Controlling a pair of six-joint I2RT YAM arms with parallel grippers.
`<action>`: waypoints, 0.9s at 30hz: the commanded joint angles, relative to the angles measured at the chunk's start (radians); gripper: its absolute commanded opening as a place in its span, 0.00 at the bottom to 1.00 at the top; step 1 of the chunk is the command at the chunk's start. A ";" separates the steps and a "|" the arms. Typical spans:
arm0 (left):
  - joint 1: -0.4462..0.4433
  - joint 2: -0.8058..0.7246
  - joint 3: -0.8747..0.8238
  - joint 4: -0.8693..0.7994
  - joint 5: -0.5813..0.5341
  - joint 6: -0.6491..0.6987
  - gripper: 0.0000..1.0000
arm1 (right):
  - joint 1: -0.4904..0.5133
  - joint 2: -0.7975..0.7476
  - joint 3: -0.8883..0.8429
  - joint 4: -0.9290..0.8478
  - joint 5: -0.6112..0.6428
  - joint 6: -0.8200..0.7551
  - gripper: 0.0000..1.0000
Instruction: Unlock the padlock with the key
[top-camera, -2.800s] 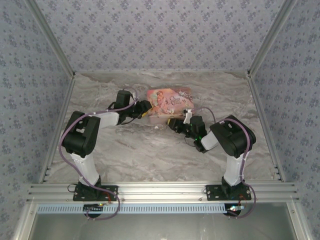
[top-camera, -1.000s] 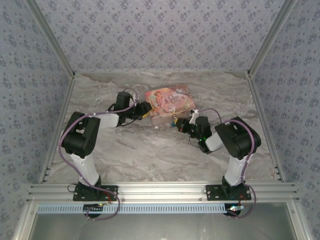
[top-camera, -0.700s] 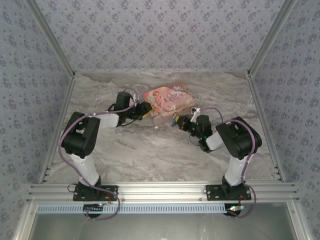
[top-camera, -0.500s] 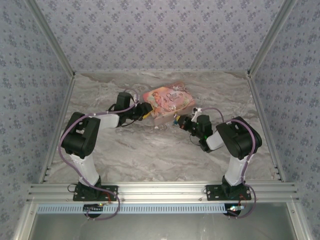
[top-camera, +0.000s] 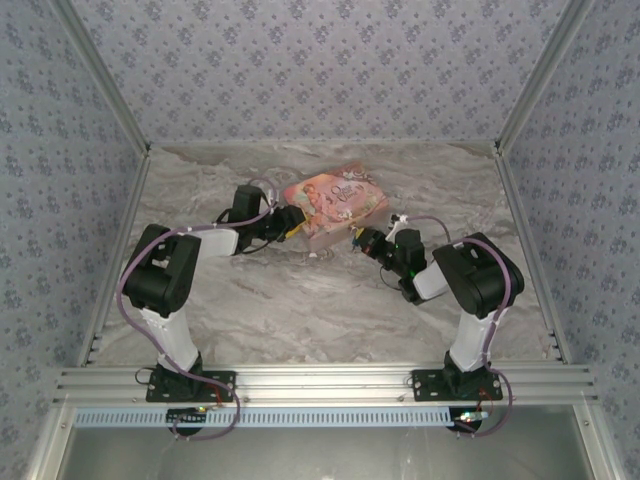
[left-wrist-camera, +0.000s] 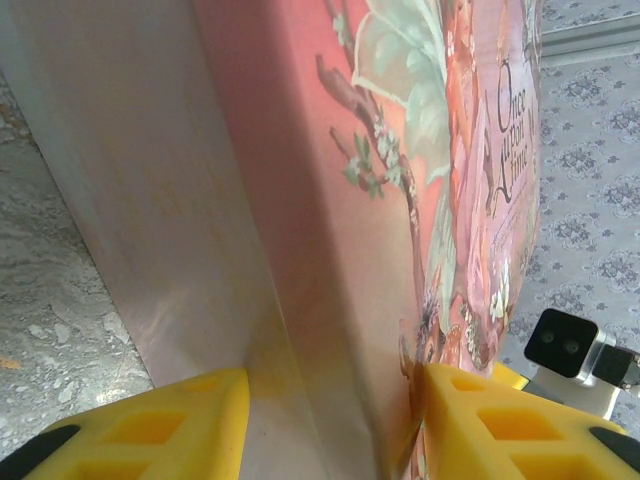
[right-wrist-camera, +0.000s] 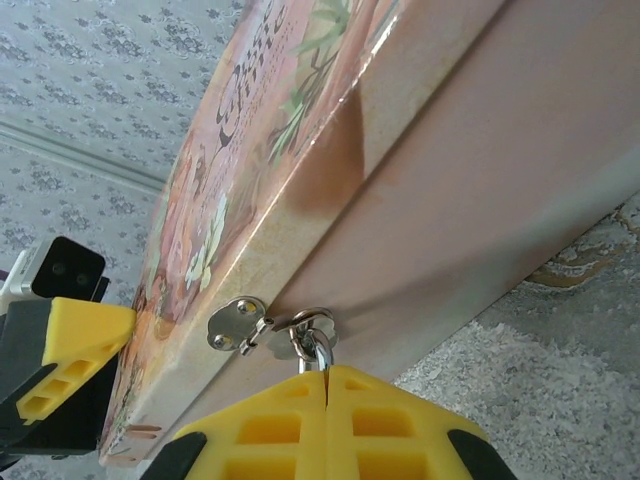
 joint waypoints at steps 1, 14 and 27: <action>0.004 0.001 -0.036 -0.110 -0.031 0.017 0.47 | -0.003 0.021 0.038 0.071 0.042 0.019 0.00; -0.004 -0.029 -0.050 -0.123 -0.046 0.013 0.50 | 0.044 0.076 0.035 0.103 0.068 0.046 0.00; -0.047 -0.108 -0.128 -0.130 -0.119 -0.015 0.52 | 0.030 0.078 0.032 0.123 0.138 0.118 0.00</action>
